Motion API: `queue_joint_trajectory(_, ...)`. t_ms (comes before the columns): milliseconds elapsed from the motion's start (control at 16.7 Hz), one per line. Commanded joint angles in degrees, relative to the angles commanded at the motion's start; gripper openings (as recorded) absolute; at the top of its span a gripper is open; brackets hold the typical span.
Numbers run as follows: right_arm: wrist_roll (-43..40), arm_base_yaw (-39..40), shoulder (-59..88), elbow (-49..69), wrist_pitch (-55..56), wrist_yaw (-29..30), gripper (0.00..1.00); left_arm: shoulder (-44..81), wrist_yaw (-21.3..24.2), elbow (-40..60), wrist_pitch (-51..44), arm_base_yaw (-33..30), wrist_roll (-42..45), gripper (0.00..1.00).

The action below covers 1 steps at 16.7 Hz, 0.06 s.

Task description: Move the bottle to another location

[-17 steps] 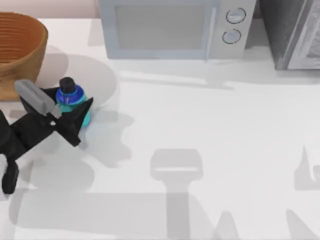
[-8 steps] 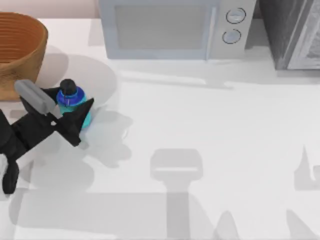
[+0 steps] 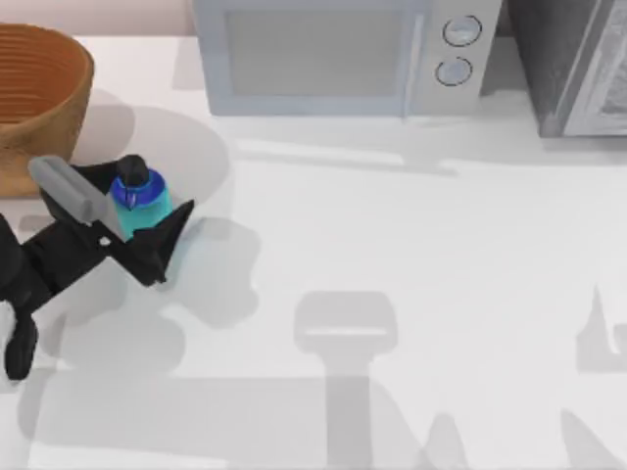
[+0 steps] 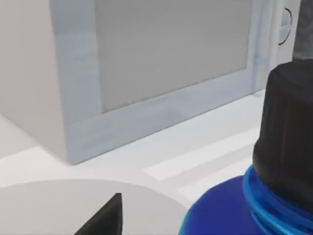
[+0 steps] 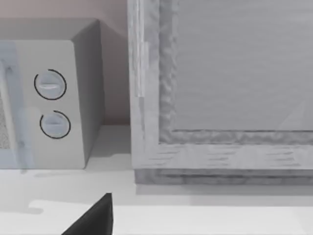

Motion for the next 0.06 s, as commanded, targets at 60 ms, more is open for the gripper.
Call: queue_joint_trajectory(60, 0.00, 0.00, 0.00, 0.00, 0.00, 0.00, 1.00, 0.00, 0.00, 0.00, 0.00, 0.00, 0.00, 1.00)
